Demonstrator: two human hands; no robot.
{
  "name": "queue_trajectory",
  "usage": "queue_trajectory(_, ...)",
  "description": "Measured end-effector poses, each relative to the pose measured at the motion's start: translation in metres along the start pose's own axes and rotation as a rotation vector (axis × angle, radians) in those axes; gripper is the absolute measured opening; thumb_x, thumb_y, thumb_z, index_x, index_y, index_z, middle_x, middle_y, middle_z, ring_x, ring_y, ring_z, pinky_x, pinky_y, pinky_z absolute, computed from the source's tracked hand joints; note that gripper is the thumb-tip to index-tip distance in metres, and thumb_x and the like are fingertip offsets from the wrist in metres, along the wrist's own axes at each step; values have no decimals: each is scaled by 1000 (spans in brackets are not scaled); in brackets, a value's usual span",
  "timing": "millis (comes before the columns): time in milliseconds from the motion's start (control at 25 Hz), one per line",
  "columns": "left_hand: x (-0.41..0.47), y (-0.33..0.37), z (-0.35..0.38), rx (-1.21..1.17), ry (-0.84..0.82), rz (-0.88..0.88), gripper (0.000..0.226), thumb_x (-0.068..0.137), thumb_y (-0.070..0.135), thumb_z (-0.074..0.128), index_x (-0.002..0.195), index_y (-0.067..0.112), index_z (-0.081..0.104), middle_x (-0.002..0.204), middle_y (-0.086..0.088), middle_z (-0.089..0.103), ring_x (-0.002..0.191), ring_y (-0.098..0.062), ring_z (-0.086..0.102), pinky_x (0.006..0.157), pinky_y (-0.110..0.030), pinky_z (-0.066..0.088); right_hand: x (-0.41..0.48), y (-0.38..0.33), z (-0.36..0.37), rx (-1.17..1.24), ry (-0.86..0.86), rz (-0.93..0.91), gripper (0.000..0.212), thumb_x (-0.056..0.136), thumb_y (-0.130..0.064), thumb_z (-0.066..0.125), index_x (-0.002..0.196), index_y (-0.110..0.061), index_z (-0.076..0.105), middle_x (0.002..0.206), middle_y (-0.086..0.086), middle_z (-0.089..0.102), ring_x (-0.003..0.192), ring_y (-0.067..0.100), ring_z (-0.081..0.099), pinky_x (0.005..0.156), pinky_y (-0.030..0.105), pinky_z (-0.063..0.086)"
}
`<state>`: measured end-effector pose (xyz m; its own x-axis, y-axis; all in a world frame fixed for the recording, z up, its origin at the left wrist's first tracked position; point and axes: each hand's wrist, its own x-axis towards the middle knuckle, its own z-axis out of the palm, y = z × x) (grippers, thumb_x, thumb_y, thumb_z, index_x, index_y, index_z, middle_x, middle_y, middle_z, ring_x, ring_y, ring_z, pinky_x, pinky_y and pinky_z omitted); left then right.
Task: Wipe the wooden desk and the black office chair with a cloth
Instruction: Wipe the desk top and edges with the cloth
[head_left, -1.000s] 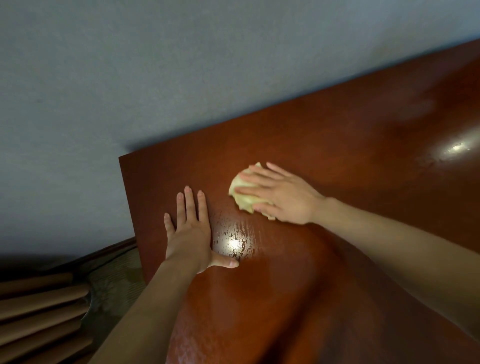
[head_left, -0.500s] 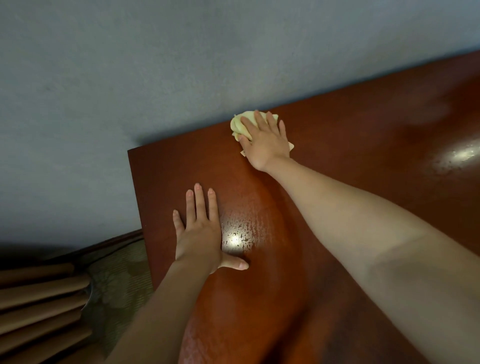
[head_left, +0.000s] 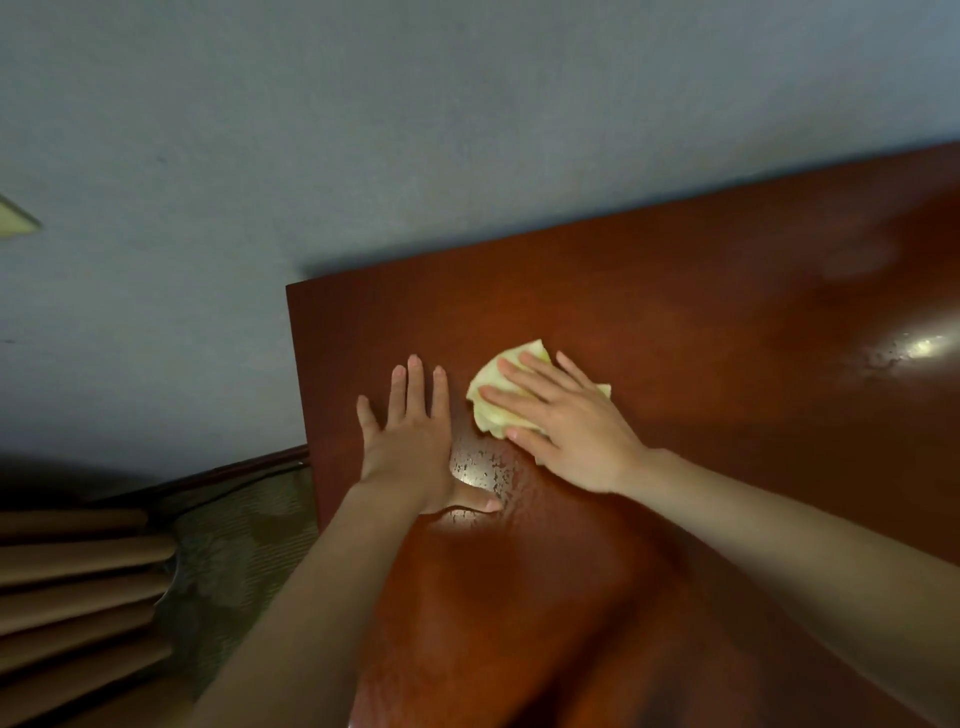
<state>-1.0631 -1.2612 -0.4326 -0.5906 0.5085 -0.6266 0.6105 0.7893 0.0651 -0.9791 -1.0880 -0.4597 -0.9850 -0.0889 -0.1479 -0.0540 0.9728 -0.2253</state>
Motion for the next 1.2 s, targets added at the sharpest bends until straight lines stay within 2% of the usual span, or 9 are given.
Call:
queue_trajectory(160, 0, -34, -12, -43, -14, -52, 144, 50, 84, 63, 146, 22, -25, 151, -10, -36, 141, -30, -27, 109, -58, -13, -22, -16, 5, -49, -59, -192, 47, 98, -43, 36, 144, -38, 30, 156, -6, 18, 146, 14, 4, 116, 34, -10)
queue_trajectory(320, -6, -66, 3, -7, -16, -144, 151, 48, 84, 63, 140, 17, -35, 149, -14, -38, 140, -31, -28, 111, -60, -7, -3, -27, 5, -121, -120, -458, 48, 98, -40, 43, 144, -35, 32, 156, -3, 22, 146, 18, 7, 117, 36, -5)
queue_trajectory(440, -5, -74, 12, -83, 17, -122, 155, 46, 82, 67, 138, 14, -39, 144, -7, -45, 138, -26, -33, 112, -57, -6, 31, -33, 2, -117, -123, -527, 46, 97, -42, 41, 143, -35, 35, 156, -3, 22, 146, 18, 10, 118, 37, -2)
queue_trajectory(640, -4, -79, 21, -135, 88, -78, 151, 45, 84, 64, 127, 19, -45, 134, -1, -52, 129, -19, -41, 114, -53, -5, 98, -33, -8, -71, -100, -370, 47, 98, -41, 38, 144, -41, 28, 157, -7, 16, 145, 14, 8, 116, 37, -5)
queue_trajectory(880, -5, -76, 19, -108, 90, -86, 152, 45, 84, 63, 128, 19, -46, 135, -2, -51, 129, -19, -40, 113, -52, -6, 164, -24, -18, 19, -13, 57, 48, 100, -41, 31, 147, -39, 22, 158, -8, 9, 146, 14, 2, 116, 38, -3)
queue_trajectory(960, -6, -76, 18, -94, 86, -95, 153, 46, 83, 64, 133, 17, -43, 142, -3, -47, 134, -21, -37, 114, -52, -6, 170, -28, -15, 52, 21, 135, 47, 101, -41, 30, 147, -37, 23, 159, -6, 10, 146, 16, 3, 116, 38, -2)
queue_trajectory(1040, -7, -75, 17, -92, 81, -100, 152, 47, 82, 65, 135, 17, -41, 145, -5, -44, 137, -23, -33, 114, -51, -6, 164, -34, -12, 50, 37, 124, 47, 101, -40, 30, 147, -36, 24, 158, -3, 12, 146, 18, 4, 117, 37, -2)
queue_trajectory(1200, -8, -75, 16, -94, 79, -94, 150, 49, 79, 67, 133, 17, -42, 142, -3, -46, 137, -23, -34, 114, -51, -6, 116, -38, -4, 8, 43, -99, 47, 99, -38, 37, 145, -34, 29, 157, 0, 18, 146, 20, 10, 117, 36, 1)
